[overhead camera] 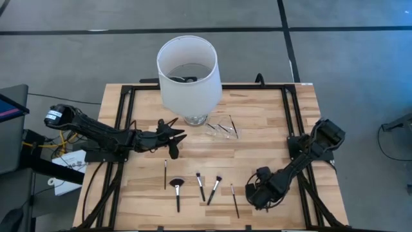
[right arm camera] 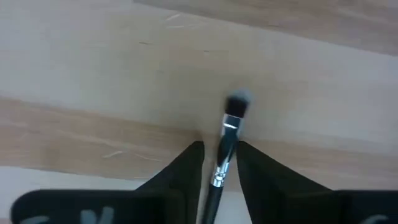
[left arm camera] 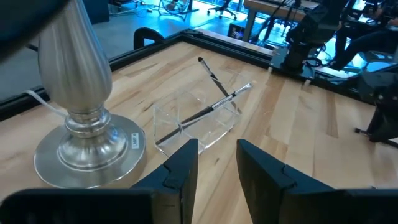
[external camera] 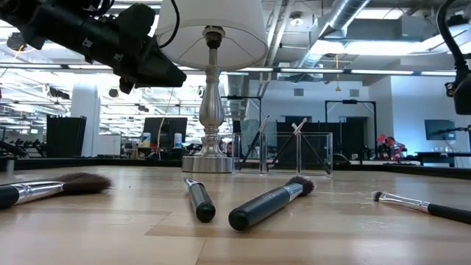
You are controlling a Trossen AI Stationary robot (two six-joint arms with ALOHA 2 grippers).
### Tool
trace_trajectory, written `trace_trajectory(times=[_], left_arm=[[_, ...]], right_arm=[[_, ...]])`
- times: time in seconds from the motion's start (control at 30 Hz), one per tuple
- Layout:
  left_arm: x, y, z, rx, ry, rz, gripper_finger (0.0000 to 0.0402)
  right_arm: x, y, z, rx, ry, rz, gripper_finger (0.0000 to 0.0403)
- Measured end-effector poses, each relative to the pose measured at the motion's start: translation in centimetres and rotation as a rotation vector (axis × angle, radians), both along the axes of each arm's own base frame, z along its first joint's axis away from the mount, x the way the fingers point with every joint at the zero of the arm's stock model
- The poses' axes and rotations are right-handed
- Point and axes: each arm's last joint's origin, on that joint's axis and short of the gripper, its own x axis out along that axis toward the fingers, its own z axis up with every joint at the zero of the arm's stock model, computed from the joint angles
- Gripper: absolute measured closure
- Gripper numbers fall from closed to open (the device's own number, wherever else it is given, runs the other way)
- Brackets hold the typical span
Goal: Put items in baskets/containers
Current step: Put the black eyeshadow brush into the transparent organizer
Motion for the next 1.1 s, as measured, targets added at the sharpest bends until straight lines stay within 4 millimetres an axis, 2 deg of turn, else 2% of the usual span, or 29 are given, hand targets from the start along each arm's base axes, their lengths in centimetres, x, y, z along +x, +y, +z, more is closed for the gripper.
trace_trajectory(times=[0.17,0.23,0.47,0.67,0.8,0.97,1.1], left_arm=[[0.0,0.0,0.0,0.000,-0.001,0.000,0.0294],[0.0,0.0,0.0,0.000,-0.001,0.000,0.0294],[0.0,0.0,0.1,0.024,0.005,-0.008,0.0294],[0.0,0.0,0.1,0.024,0.000,-0.008,0.0294],[0.0,0.0,0.1,0.024,-0.001,-0.008,0.0294],[0.0,0.0,0.1,0.024,-0.001,-0.009,0.0294],[0.0,0.0,0.1,0.024,-0.001,-0.008,0.0294]], right_arm=[[0.3,-0.2,-0.1,-0.015,-0.017,0.047,0.0377],[0.4,-0.4,-0.1,-0.031,-0.031,0.068,0.0391],[1.6,-1.6,-0.2,-0.169,-0.151,0.100,0.0366],[3.1,-3.3,-0.3,-0.416,-0.313,0.176,0.0394],[4.3,-4.4,-0.4,-0.507,-0.393,0.214,0.0401],[5.9,-6.1,-2.6,-0.556,-0.363,0.288,0.0402],[6.8,-6.4,-3.9,-0.607,-0.314,0.405,0.0401]])
